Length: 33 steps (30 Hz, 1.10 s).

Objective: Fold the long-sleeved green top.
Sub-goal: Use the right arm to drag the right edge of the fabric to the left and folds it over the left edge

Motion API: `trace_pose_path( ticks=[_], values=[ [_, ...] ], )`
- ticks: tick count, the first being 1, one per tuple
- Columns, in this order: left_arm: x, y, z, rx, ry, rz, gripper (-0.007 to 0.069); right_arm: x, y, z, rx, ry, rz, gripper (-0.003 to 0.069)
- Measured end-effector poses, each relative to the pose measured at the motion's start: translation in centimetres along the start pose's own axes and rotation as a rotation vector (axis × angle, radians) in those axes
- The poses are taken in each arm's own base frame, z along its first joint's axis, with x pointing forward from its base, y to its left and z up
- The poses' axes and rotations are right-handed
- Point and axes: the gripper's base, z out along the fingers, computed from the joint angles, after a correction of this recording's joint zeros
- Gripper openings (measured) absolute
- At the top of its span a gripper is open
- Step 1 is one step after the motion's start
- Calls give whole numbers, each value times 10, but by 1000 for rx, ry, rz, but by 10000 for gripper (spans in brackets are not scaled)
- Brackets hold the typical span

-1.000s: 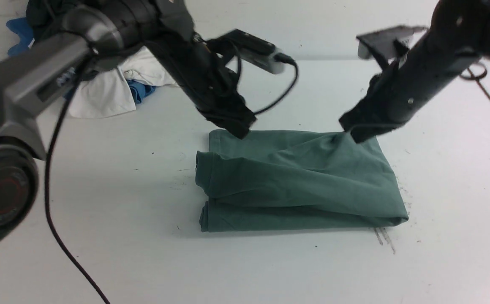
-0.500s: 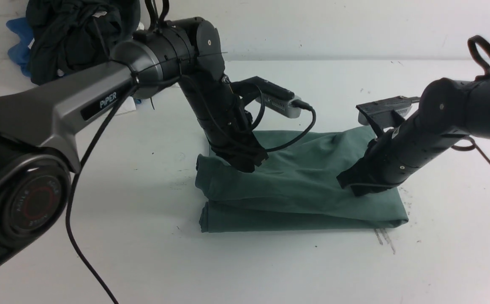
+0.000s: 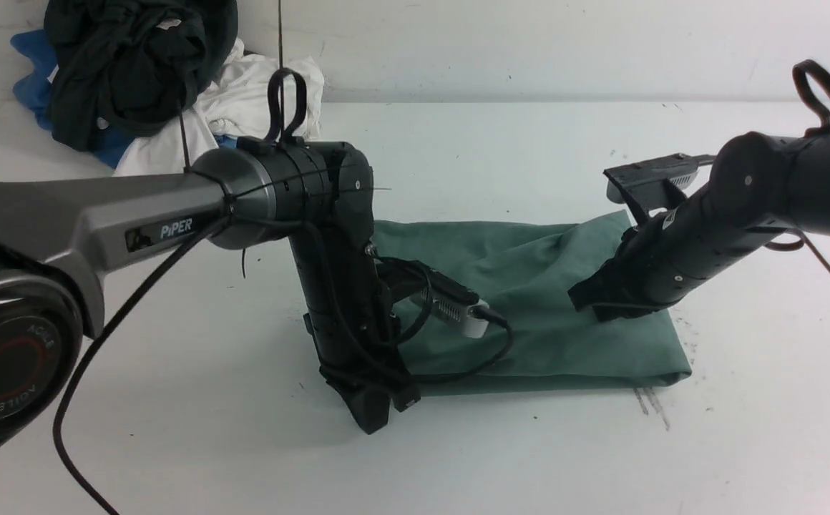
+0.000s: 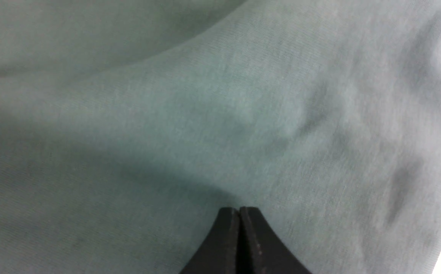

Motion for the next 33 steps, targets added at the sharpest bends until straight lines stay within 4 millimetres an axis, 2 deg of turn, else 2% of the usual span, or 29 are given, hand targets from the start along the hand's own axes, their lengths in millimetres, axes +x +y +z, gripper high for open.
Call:
trace_pose_path(
  ticks=[3, 5, 6, 8, 9, 10, 11, 12, 13, 15, 17, 21, 23, 24, 25, 32, 33],
  values=[
    [0, -4, -17, -27, -39, 16, -8, -3, 1, -4, -5, 2, -7, -14],
    [1, -12, -46, -61, -112, 36, -8, -7, 2, -15, -5, -16, -17, -14],
    [1, -11, -47, -62, -114, 35, -8, -7, 2, -15, -5, -16, -17, -14],
    [9, -22, -92, -115, -233, 54, -8, -16, 4, -37, 3, -73, -35, -14],
    [10, -23, -96, -118, -243, 57, -8, -16, 4, -39, 5, -78, -37, -14],
    [15, -27, -119, -154, -328, 58, -8, -21, 4, -50, 13, -109, -51, -14],
    [17, -27, -132, -177, -394, 52, -8, -23, 5, -57, 20, -129, -59, -14],
    [17, -27, -132, -177, -394, 52, -8, -23, 5, -57, 20, -130, -59, -14],
    [15, -24, -138, -192, -466, 37, -8, -23, 4, -58, 25, -131, -66, -15],
    [7, -18, -133, -171, -513, 9, -8, -22, 3, -52, 29, -114, -71, -14],
    [-2, -11, -117, -129, -504, -20, -8, -20, 2, -40, 27, -85, -71, -14],
    [-17, 14, -63, -65, -395, -68, -8, -12, -4, 3, 20, -4, -48, -14],
    [-20, 22, -45, -59, -352, -78, -8, -9, -5, 15, 18, 17, -42, -14],
    [-21, 29, -27, -56, -305, -86, -8, -4, -6, 30, 14, 49, -37, -14],
    [-20, 35, -14, -52, -266, -93, -8, -4, -7, 37, 13, 49, -29, -14],
    [-19, 33, -21, -70, -261, -85, -8, -8, -7, 32, 13, 31, -27, -14],
    [-15, 28, -35, -94, -277, -68, -8, -12, -5, 21, 12, 14, -31, -14]
  ],
)
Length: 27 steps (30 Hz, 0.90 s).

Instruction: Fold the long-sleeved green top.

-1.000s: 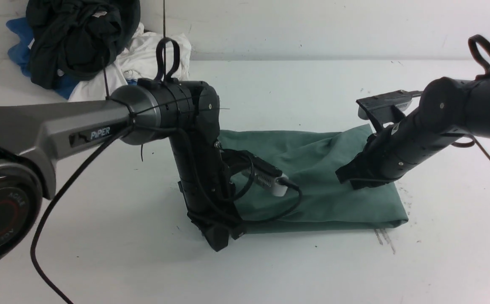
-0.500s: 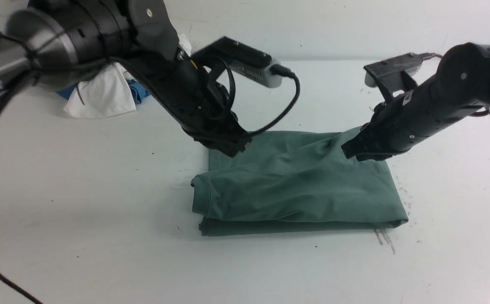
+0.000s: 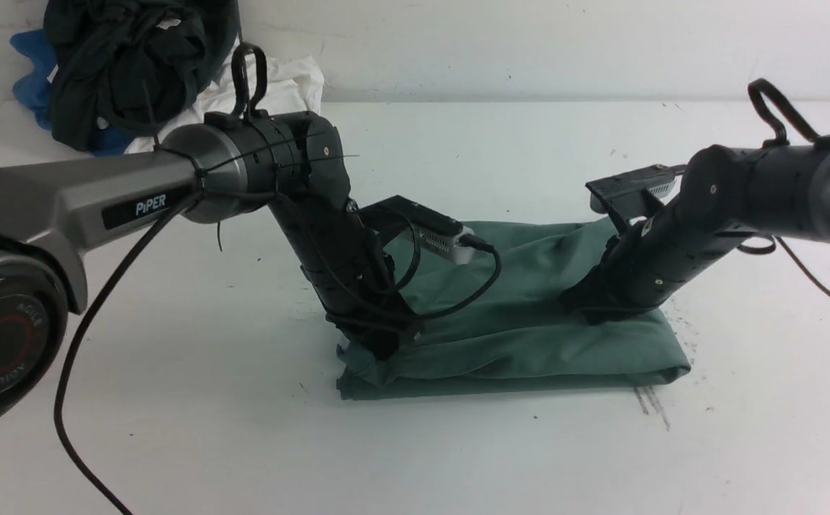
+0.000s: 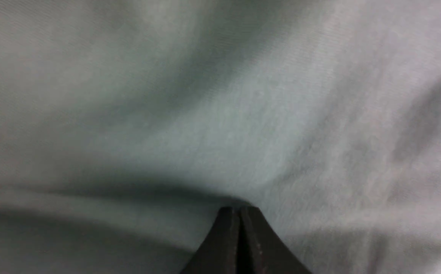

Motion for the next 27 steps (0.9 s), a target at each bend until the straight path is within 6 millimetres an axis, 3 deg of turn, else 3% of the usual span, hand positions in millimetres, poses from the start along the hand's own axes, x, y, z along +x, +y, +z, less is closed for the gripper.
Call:
trace_pose_path(
  ticks=[6, 7, 9, 11, 13, 16, 20, 24, 26, 27],
  values=[
    [1, -25, -93, -113, -173, 65, -8, -26, 6, -85, 31, -214, -26, -14],
    [8, -37, -131, -173, -242, 80, -8, -30, 10, -124, 46, -311, -37, -14],
    [22, -49, -168, -245, -298, 85, -8, -29, 15, -166, 62, -415, -49, -14],
    [48, -60, -201, -332, -333, 62, -8, -22, 22, -214, 80, -529, -62, -14],
    [70, -65, -218, -388, -356, 27, -8, -13, 26, -242, 90, -602, -66, -14],
    [123, -66, -229, -466, -380, -80, -8, 17, 36, -276, 85, -707, -51, -14],
    [180, -75, -233, -527, -472, -170, -8, 56, 43, -291, 83, -799, -24, -14],
    [249, -94, -220, -598, -600, -219, -8, 104, 49, -302, 110, -936, -1, -14],
    [270, -102, -215, -625, -654, -219, -8, 120, 51, -309, 123, -1002, 3, -14],
    [296, -113, -209, -666, -730, -213, -8, 140, 54, -313, 138, -1065, 7, -14]
  ],
)
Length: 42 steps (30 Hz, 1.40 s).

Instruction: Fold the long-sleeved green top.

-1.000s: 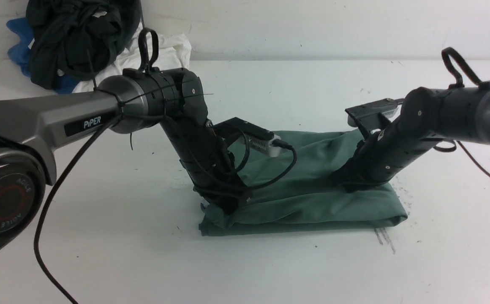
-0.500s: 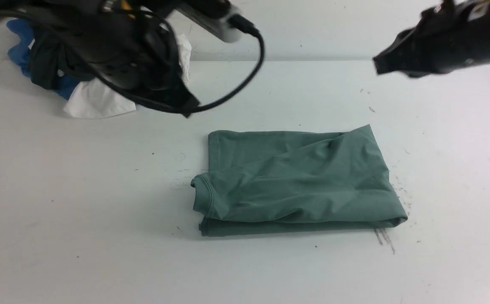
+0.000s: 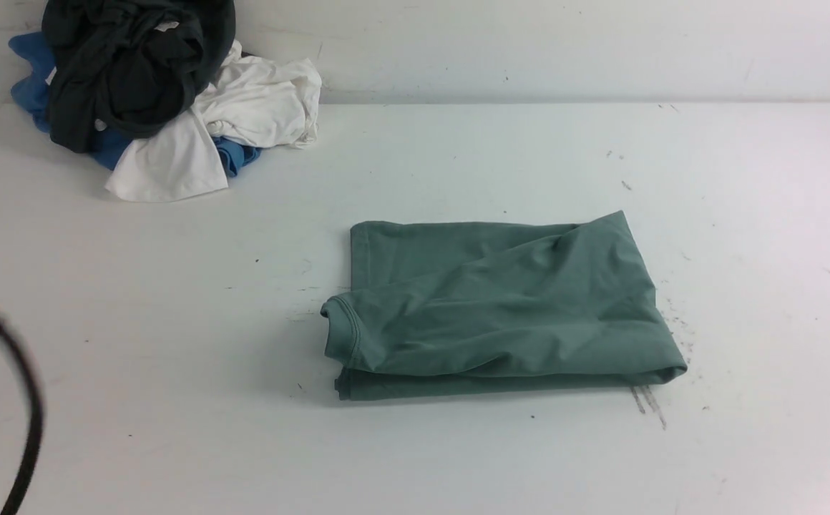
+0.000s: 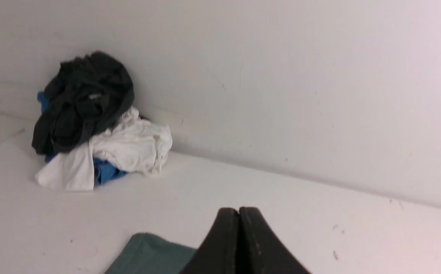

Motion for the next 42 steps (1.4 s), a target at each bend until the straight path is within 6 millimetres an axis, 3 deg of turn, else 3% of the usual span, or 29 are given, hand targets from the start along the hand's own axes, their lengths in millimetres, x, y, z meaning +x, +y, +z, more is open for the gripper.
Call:
trace_pose_path(
  ticks=[7, 15, 21, 36, 42],
  values=[
    [34, -3, -28, -37, -110, -20, -8, 9, 3, -50, 18, -149, -12, -14],
    [36, -4, -30, -26, -103, -23, -8, 4, 4, -77, 26, -241, -33, -14],
    [38, -5, -29, -23, -88, -25, -8, 7, 6, -84, 11, -223, -36, -14],
    [38, -5, -29, -22, -83, -26, -8, 32, 14, -83, -87, 56, -16, -14],
    [38, -5, -29, -22, -82, -26, -8, 36, 12, -82, -67, 84, -61, -14]
  ],
)
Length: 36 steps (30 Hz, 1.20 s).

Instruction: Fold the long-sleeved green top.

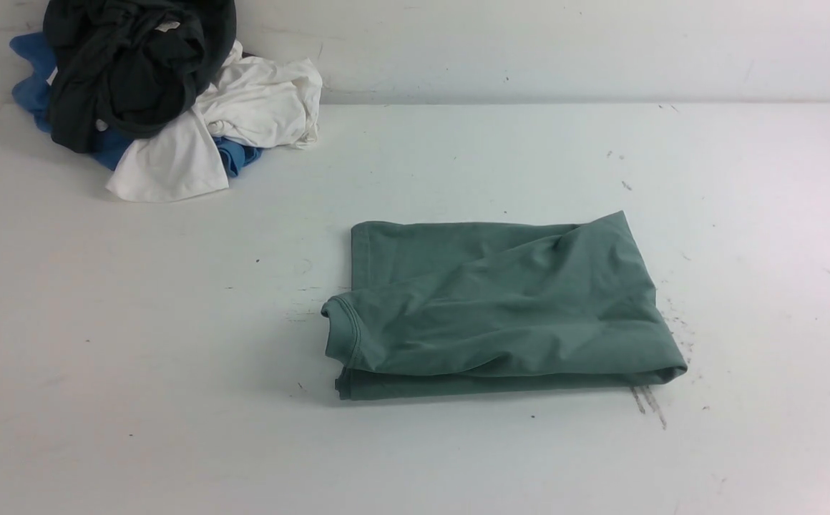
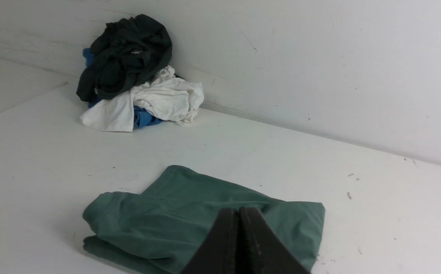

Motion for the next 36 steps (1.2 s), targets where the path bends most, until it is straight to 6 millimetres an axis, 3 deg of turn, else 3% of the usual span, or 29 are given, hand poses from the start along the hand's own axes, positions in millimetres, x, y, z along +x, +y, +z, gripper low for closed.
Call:
trace_pose_path(
  ticks=[5, 8, 9, 14, 15, 16, 25, 36],
  values=[
    [0, 0, 0, 0, 0, -1, -8, 19, -8, 10, 102, -79, -24, -14],
    [0, 0, 0, 0, 0, -1, -8, 62, -11, 15, 196, -129, -1, -14],
    [0, 0, 0, 0, 0, -1, -8, 65, -11, 15, 201, -131, -6, -14],
    [0, 0, 0, 0, 0, -1, -8, 141, -14, 14, 369, -124, 106, -14],
    [0, 0, 0, 0, 0, -1, -8, 143, -14, 13, 384, -127, 105, -14],
    [0, 0, 0, 0, 0, -1, -8, 165, -15, 13, 442, -107, 140, -14],
    [0, 0, 0, 1, 1, -2, -8, 185, -14, 13, 470, 43, 193, -14],
    [0, 0, 0, 1, 1, -2, -8, 186, -14, 13, 469, 53, 191, -14]
  ],
)
